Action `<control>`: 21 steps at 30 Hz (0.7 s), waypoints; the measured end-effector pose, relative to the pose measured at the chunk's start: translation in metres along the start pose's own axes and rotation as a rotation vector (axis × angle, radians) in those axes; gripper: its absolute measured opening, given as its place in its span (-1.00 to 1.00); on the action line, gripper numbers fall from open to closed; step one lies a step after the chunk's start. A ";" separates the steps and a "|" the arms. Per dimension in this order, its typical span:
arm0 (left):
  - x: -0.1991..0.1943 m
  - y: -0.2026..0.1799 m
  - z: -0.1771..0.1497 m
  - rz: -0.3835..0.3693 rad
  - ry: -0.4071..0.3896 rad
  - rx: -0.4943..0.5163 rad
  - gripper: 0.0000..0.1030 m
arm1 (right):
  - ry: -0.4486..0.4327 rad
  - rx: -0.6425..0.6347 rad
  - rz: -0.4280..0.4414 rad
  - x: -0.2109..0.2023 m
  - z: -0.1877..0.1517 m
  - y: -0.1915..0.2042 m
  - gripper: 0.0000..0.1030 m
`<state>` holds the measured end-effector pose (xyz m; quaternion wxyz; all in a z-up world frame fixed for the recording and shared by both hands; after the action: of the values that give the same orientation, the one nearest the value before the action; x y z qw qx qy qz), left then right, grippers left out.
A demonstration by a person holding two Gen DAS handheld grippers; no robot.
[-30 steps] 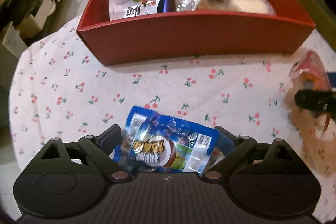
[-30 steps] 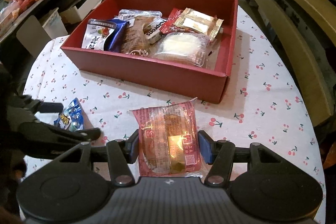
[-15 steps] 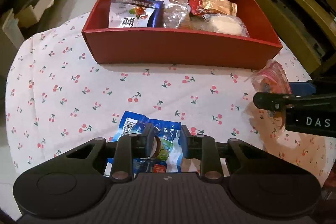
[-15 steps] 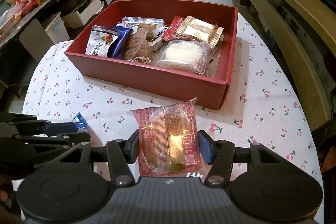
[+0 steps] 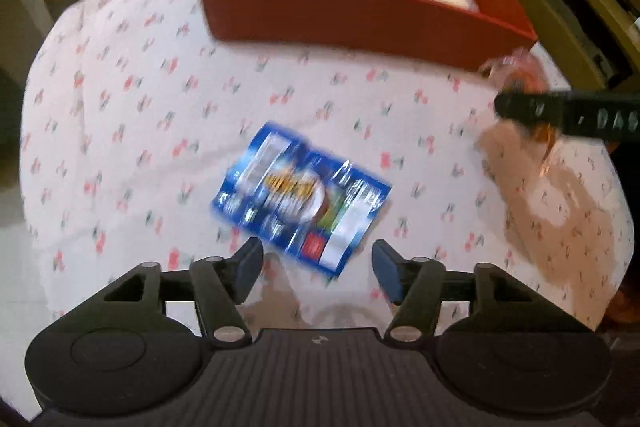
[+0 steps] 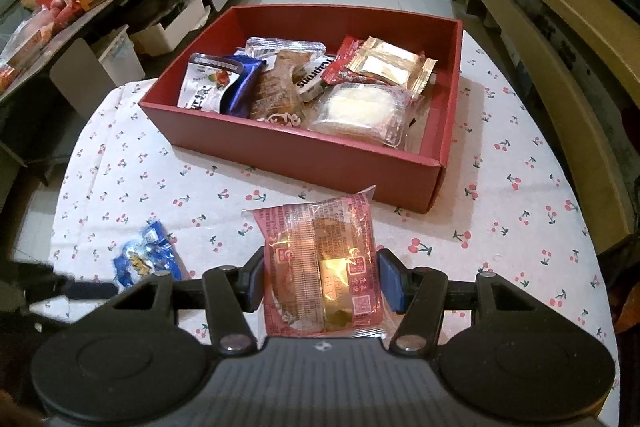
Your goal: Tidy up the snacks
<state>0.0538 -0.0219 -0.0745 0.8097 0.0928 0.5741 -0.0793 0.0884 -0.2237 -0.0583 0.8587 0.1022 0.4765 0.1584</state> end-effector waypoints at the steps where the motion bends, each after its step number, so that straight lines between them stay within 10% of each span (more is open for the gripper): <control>1: -0.002 -0.001 -0.002 0.007 0.003 0.018 0.37 | -0.002 -0.002 0.003 -0.001 0.000 0.001 0.21; 5: -0.003 0.003 -0.006 0.000 -0.001 0.007 0.50 | -0.001 -0.013 0.012 -0.002 -0.001 0.005 0.21; 13: 0.019 0.019 0.016 -0.094 0.035 -0.425 0.70 | -0.010 -0.017 0.025 -0.002 0.004 0.010 0.21; 18: 0.027 0.003 0.028 0.000 0.001 -0.501 0.90 | -0.027 -0.014 0.040 -0.007 0.007 0.010 0.21; 21: 0.032 -0.011 0.038 0.135 -0.026 -0.379 0.83 | -0.033 -0.009 0.046 -0.011 0.007 0.007 0.21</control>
<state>0.0964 -0.0426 -0.0932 0.8234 -0.0239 0.5609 0.0833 0.0874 -0.2216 -0.0442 0.8631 0.1118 0.4589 0.1788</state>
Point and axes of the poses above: each gripper's, at about its wrist camera, not at the fingertips, and x roughly the way its jaws point, y to its left, z to its top, the point moved 4 cm from there along x, roughly the way its jaws point, and after that the axes turned 8 degrees about z, right-handed, at the moved point
